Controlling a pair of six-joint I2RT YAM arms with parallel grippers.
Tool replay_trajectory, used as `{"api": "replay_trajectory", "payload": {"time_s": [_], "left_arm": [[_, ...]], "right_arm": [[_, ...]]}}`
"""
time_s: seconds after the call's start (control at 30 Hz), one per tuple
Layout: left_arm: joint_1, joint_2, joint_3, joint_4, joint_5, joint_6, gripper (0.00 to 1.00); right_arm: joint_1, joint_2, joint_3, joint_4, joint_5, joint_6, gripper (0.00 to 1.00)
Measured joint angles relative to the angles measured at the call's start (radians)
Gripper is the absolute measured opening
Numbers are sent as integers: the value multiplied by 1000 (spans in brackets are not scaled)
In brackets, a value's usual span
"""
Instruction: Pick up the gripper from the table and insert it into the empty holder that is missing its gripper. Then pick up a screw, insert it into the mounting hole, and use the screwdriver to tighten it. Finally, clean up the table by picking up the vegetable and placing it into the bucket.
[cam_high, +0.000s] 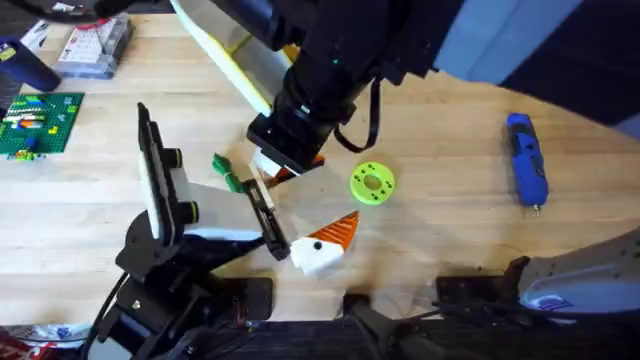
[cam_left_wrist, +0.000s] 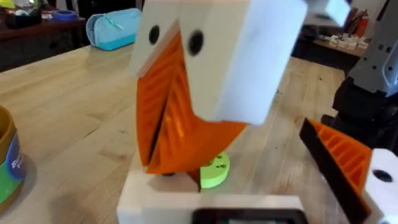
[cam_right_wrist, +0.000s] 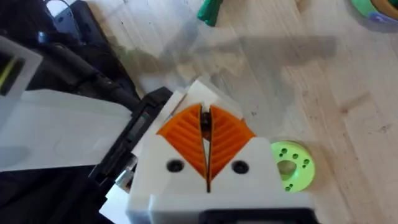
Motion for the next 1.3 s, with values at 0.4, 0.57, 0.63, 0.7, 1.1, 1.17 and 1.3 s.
{"api": "replay_trajectory", "payload": {"time_s": [0.4, 0.57, 0.63, 0.7, 1.1, 1.17, 1.3], "left_arm": [[0, 0, 0, 0, 0, 0, 992], [0, 0, 0, 0, 0, 0, 993], [0, 0, 0, 0, 0, 0, 993], [0, 0, 0, 0, 0, 0, 993], [0, 0, 0, 0, 0, -3, 993], [0, 0, 0, 0, 0, -3, 993], [0, 0, 0, 0, -4, -5, 994]], "right_arm": [[0, 0, 0, -3, -1, 0, 5], [0, 0, 0, -3, -1, 0, 5], [0, 0, 0, -3, -1, 0, 5], [0, 0, 0, -3, -2, 0, 34], [4, 0, 0, -3, -20, -8, 293], [4, 0, 3, -4, -16, -12, 406], [-12, -4, 4, -13, 6, -12, 845]]}}
